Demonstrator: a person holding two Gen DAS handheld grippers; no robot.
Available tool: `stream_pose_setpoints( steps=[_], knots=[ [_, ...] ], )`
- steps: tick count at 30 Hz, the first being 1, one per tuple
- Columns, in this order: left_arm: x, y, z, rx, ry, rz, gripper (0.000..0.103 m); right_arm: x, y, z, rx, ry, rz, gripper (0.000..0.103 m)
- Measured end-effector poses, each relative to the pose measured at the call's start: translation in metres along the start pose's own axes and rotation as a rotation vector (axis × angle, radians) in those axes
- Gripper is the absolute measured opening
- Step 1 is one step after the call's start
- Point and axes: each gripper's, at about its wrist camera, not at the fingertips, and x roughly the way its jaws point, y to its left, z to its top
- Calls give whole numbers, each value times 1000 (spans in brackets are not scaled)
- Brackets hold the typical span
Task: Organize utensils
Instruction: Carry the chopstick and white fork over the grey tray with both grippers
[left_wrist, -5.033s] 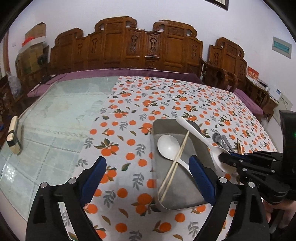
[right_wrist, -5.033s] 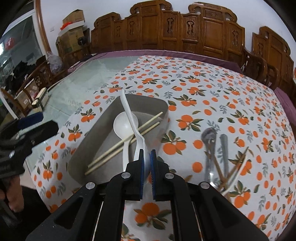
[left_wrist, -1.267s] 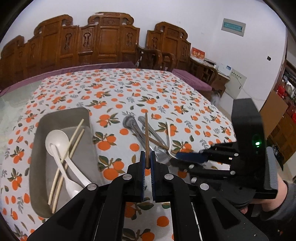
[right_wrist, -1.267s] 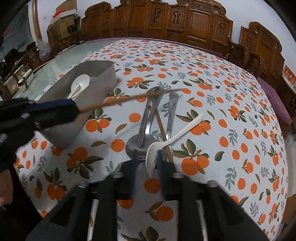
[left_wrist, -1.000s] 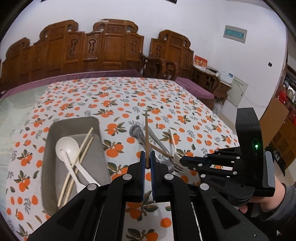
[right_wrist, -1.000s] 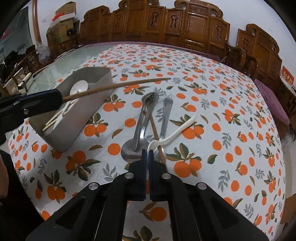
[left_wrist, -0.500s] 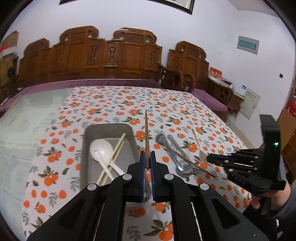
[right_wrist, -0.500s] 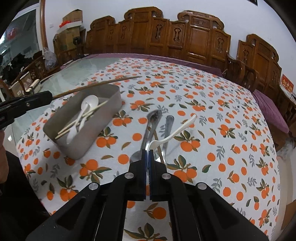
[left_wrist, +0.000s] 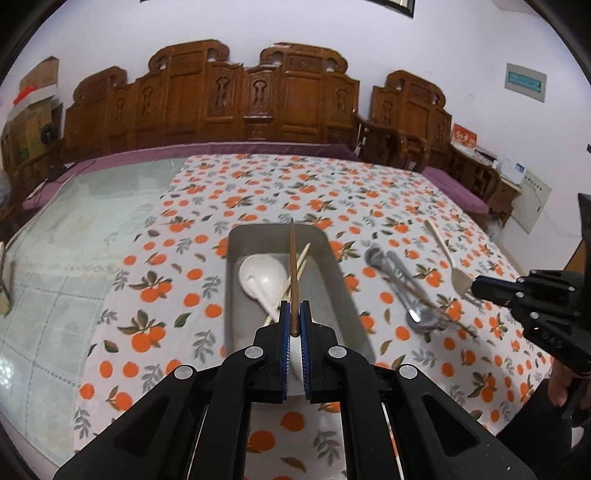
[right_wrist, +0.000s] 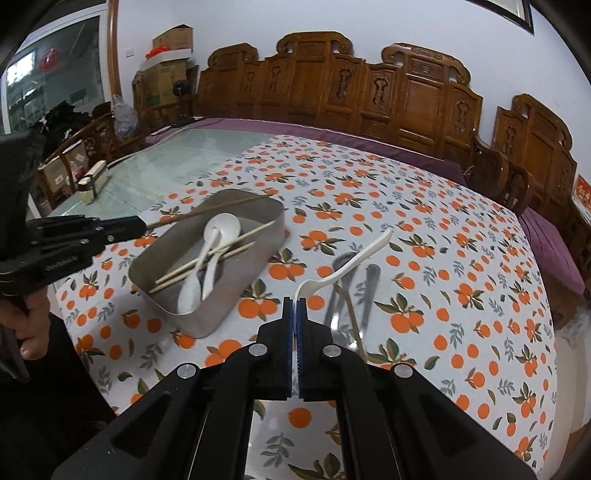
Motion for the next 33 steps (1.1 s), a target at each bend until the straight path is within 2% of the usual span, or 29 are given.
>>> stream_pose_setpoints(
  steps=[5, 12, 33],
  knots=[
    [6, 4, -3, -3, 33, 14, 4, 0, 12, 3, -19, 1, 10, 2],
    [1, 5, -9, 1, 39, 10, 4, -3, 24, 7, -44, -3, 25, 2],
    [15, 10, -22, -11, 131, 13, 4, 0, 37, 8, -62, 6, 58, 2]
  ],
)
